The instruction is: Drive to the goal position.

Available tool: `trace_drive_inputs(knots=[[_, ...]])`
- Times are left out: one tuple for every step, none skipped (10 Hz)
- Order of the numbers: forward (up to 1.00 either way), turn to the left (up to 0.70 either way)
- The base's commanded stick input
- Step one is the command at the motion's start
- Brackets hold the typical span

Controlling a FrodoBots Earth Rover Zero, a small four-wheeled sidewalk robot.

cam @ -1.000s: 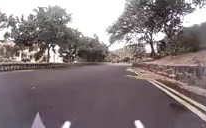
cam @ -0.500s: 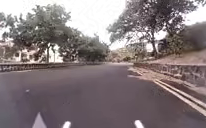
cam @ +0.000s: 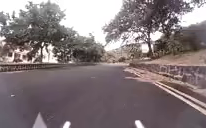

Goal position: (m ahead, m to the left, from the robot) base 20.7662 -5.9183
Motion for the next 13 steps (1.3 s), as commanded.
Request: trace_drive_inputs(knots=[[0.70,0.00],[0.70,0.00],[0.70,0.00],[0.70,0.00],[0.70,0.00],[0.70,0.00],[0.70,0.00],[0.70,0.00],[0.70,0.00],[0.70,0.00],[0.70,0.00],[0.70,0.00],[0.70,0.00]])
